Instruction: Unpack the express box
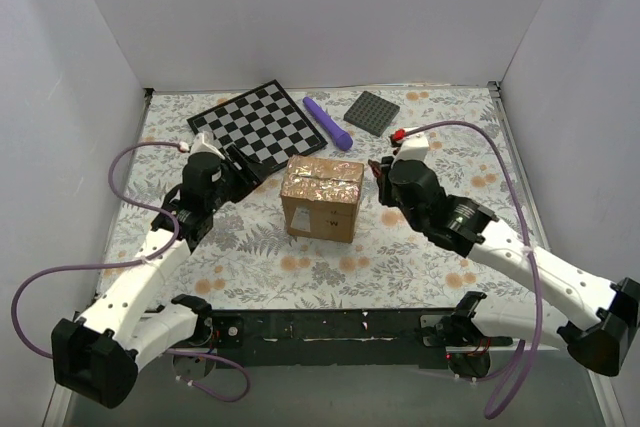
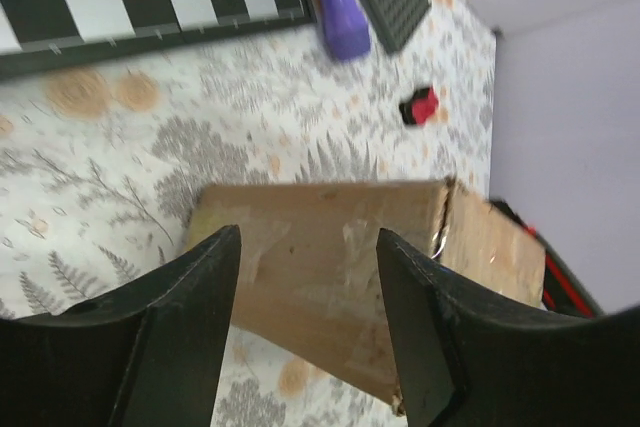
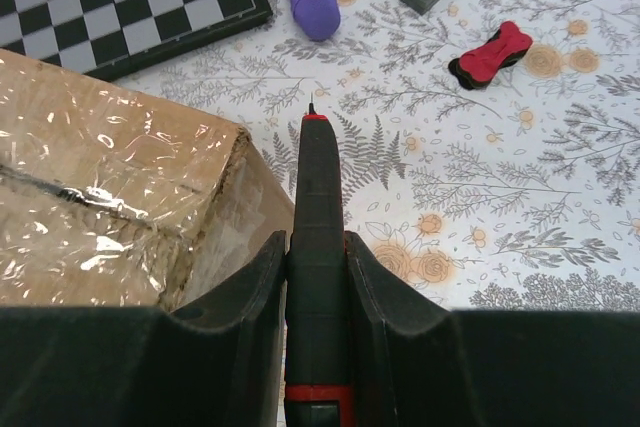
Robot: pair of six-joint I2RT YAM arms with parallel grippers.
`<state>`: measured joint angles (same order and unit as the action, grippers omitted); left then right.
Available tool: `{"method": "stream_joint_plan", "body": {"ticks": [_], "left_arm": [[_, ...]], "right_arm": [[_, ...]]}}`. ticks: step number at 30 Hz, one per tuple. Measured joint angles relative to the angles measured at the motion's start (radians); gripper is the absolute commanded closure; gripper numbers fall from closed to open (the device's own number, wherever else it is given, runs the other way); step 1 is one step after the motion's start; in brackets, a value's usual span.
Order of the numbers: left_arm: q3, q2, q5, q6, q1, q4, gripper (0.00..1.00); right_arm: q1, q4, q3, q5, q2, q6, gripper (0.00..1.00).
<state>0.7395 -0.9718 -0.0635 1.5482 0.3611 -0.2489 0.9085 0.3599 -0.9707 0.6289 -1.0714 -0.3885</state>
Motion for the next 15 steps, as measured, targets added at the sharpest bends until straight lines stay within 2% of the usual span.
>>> {"method": "stream_joint_plan", "body": {"ticks": [3,5,7,11,15], "left_arm": [[0.064,0.025,0.141,0.002,0.0,-0.026,0.41],[0.091,0.038,0.178,0.004,-0.002,0.001,0.35],[0.115,0.039,0.174,0.006,-0.003,0.063,0.34],[0.16,-0.032,0.025,0.047,-0.003,0.226,0.32],[0.15,-0.133,-0.151,0.141,-0.003,0.421,0.3]], "right_arm": [[-0.005,0.014,0.0,0.017,0.087,-0.006,0.99],[-0.01,0.023,0.0,0.024,0.158,-0.02,0.99],[-0.013,0.034,0.0,0.024,0.22,-0.042,0.99],[-0.021,0.035,0.015,0.005,0.326,-0.087,0.99],[-0.023,-0.032,0.126,-0.04,0.478,-0.134,0.99]]}}
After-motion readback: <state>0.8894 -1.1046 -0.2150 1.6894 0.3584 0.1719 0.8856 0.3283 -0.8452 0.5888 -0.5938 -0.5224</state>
